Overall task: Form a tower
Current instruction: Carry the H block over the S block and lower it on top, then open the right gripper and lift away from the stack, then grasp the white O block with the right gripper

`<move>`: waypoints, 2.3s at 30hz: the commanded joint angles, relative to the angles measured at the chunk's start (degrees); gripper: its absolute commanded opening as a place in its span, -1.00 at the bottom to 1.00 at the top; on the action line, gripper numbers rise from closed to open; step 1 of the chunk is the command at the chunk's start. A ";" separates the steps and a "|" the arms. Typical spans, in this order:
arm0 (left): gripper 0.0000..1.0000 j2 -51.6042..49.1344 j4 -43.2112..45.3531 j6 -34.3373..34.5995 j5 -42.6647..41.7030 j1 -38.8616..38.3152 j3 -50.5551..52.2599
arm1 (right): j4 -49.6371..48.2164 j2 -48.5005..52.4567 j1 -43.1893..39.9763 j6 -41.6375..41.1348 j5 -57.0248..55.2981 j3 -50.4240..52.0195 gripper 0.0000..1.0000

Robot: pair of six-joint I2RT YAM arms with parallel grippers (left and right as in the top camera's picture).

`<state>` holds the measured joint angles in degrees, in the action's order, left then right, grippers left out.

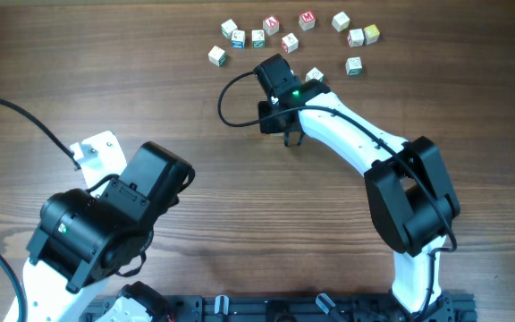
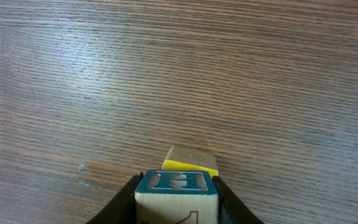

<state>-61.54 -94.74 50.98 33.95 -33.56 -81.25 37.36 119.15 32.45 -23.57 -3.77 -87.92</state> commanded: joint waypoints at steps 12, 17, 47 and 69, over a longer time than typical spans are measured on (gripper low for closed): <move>1.00 0.35 0.00 0.92 -0.07 0.35 0.07 | 0.63 1.40 0.17 -4.98 -2.69 -1.22 -0.14; 1.00 0.35 -0.02 0.92 -0.07 0.35 0.07 | -0.74 1.38 0.17 -4.92 -2.58 -1.38 0.44; 1.00 0.35 -0.02 0.92 -0.07 0.35 0.07 | -10.75 16.44 -15.10 -21.46 -3.85 -12.57 0.77; 1.00 0.37 0.00 0.92 -0.07 0.35 0.07 | 16.39 -7.74 -9.55 7.04 6.86 -12.37 -0.53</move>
<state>-61.54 -94.74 50.98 33.95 -33.56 -81.25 51.72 111.02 21.04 -19.88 1.67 -100.33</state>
